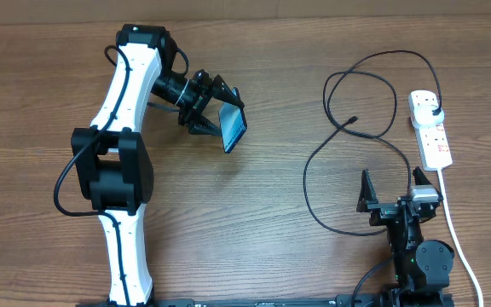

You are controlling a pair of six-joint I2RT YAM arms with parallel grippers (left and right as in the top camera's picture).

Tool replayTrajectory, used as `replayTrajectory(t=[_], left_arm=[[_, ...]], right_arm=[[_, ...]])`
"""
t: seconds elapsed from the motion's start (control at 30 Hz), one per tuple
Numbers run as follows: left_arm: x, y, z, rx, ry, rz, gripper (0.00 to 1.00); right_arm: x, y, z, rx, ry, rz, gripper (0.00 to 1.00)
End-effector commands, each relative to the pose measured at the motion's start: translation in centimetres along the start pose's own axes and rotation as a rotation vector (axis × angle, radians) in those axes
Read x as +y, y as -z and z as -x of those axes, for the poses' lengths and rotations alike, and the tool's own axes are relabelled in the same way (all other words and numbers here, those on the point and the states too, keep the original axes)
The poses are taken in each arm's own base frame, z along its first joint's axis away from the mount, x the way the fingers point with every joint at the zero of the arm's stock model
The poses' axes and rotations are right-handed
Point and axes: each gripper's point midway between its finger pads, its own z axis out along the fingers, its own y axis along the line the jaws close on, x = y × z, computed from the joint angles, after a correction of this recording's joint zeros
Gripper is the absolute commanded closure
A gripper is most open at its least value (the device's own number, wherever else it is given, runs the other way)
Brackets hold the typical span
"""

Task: Plug charger to phone and switch on socket
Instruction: 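Lift the smartphone upright with the left gripper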

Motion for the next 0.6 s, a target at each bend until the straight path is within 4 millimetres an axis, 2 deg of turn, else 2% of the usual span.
replayTrajectory(t=[0.0,0.17,0.23,0.3,0.33,0.37,0.4,0.5,0.57], left_arm=[[-1.7,0.4,-0.5,0.006,-0.053,-0.061,0.31],[-1.7,0.4,-0.5,0.006,-0.053,-0.062,0.31],[-1.7,0.4,-0.5,0.006,-0.053,-0.062,0.3],[-1.7,0.4,-0.5,0.006,-0.054,-0.062,0.3],[-1.7,0.4,-0.5,0.006,-0.054,-0.062,0.3],[-1.7,0.4,-0.5,0.006,-0.054,-0.062,0.3],[-1.7,0.4,-0.5,0.006,-0.054,-0.062,0.3],[-1.7,0.4,-0.5,0.006,-0.053,-0.062,0.3],[-1.7,0.4,-0.5,0.006,-0.053,-0.062,0.3]], right_arm=[[0.1,0.0,-0.2,-0.005,0.005,0.006,0.0],[0.6,0.0,-0.1,-0.007,-0.023,0.034,0.0],[1.4,0.0,0.0,-0.007,-0.142,0.081,0.0],[2.5,0.2,0.2,0.007,-0.353,0.145,0.0],[3.6,0.4,0.3,0.034,-0.559,0.211,0.0],[4.2,0.5,0.4,0.055,-0.66,0.247,0.0],[5.7,1.0,0.6,0.108,-0.832,0.331,0.0],[8.3,2.1,0.6,0.231,-1.035,0.477,0.0],[9.0,2.5,0.7,0.261,-1.066,0.513,0.0]])
